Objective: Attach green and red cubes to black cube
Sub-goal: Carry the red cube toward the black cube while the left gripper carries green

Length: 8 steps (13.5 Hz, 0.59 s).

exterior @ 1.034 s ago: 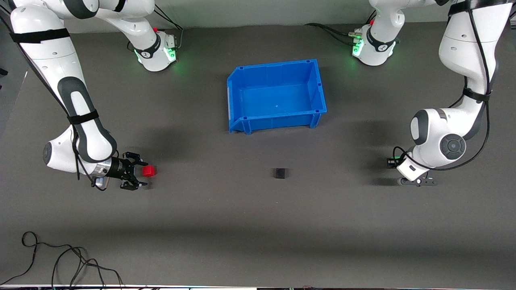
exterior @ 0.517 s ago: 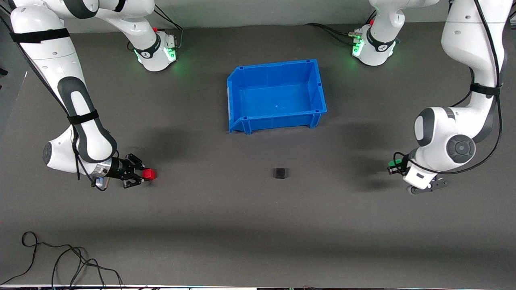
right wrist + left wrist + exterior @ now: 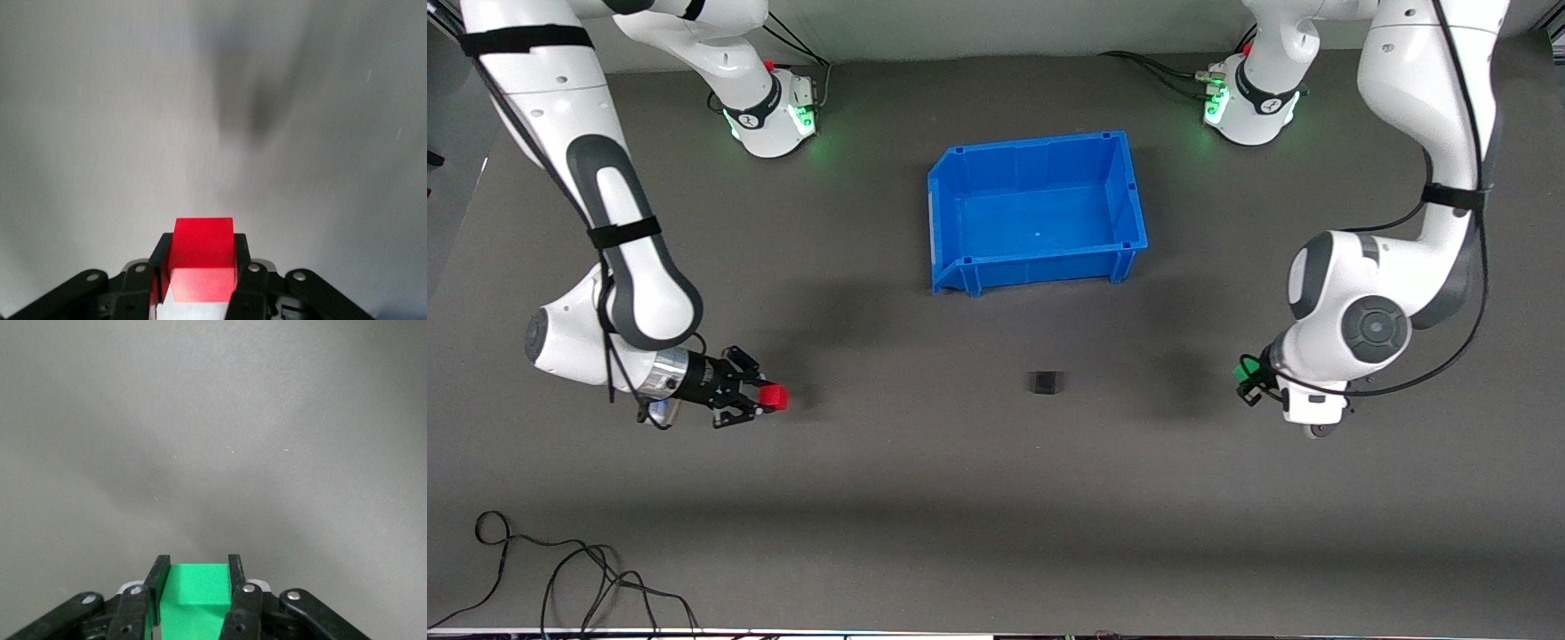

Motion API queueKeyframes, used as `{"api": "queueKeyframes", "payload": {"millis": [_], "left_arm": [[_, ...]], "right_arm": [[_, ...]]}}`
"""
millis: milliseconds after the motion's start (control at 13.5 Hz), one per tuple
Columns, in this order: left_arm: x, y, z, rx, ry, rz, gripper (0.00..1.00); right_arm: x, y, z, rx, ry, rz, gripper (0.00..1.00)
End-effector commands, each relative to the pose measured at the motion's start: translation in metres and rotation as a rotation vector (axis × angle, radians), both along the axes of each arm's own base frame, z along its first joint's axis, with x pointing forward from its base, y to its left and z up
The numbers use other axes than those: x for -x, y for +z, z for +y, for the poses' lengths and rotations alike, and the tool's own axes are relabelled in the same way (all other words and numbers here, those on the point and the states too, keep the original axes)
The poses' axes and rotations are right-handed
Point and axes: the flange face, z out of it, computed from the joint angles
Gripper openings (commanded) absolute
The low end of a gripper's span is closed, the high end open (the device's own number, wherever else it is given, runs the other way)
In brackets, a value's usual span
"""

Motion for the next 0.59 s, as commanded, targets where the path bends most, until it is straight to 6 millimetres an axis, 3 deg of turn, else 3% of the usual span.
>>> {"api": "queueKeyframes", "payload": {"millis": [0, 295, 517], "left_arm": [[-0.018, -0.003, -0.022, -0.018, 0.171, -0.023, 0.0], [-0.021, 0.0, -0.05, 0.066, 0.392, -0.007, 0.0], [-0.013, -0.013, -0.102, 0.061, 0.545, 0.003, 0.0]], "right_arm": [[-0.004, 0.013, 0.053, -0.012, -0.033, 0.029, 0.28], [-0.01, 0.025, 0.141, -0.015, -0.093, 0.045, 0.28], [-0.002, 0.016, 0.213, -0.005, -0.145, 0.03, 0.28]]}}
